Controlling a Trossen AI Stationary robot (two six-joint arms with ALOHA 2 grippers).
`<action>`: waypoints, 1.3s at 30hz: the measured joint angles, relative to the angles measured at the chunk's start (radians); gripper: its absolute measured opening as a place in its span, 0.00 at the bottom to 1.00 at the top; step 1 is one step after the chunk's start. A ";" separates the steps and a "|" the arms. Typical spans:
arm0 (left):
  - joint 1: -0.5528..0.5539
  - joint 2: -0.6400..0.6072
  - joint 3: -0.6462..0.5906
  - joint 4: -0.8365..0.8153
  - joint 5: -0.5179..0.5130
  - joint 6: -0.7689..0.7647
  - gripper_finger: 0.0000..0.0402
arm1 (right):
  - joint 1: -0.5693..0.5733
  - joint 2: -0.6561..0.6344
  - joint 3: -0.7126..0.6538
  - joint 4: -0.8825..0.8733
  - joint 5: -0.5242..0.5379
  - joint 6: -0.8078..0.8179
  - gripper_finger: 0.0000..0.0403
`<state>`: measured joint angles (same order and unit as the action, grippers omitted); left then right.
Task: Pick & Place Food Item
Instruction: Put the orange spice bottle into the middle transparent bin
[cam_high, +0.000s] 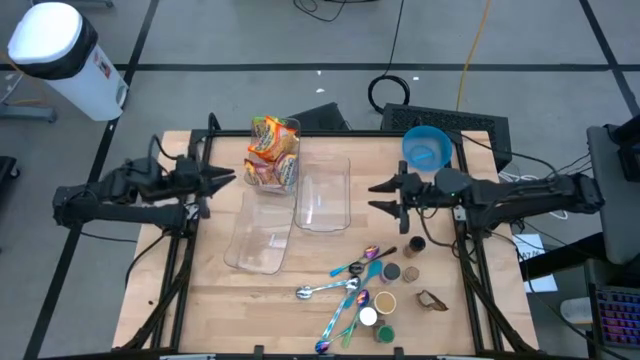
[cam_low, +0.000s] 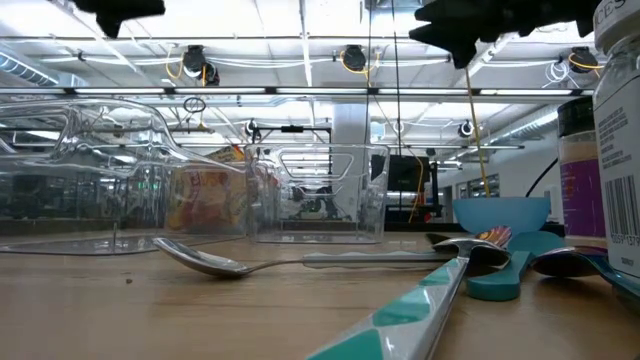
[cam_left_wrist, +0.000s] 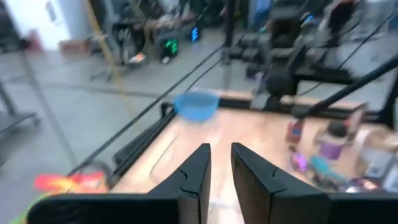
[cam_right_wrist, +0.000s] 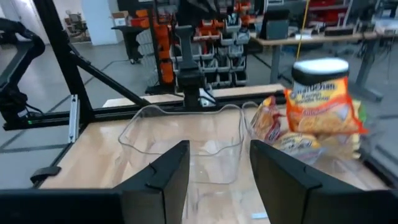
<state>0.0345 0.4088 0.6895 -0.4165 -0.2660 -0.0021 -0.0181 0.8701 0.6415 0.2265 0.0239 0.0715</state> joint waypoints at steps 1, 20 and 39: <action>0.000 0.000 0.000 -0.016 -0.027 -0.015 0.17 | 0.000 -0.010 0.000 -0.012 -0.001 -0.016 0.40; 0.000 -0.391 -0.453 0.317 -0.038 -0.152 0.17 | 0.000 -0.204 0.001 0.178 -0.187 -0.085 0.40; 0.000 -0.402 -0.673 0.467 -0.006 -0.220 0.17 | 0.295 0.034 0.500 -1.048 0.107 0.246 0.67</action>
<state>0.0348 0.0066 0.0167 0.0502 -0.2715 -0.2226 0.2773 0.9044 1.1418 -0.8214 0.1305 0.3176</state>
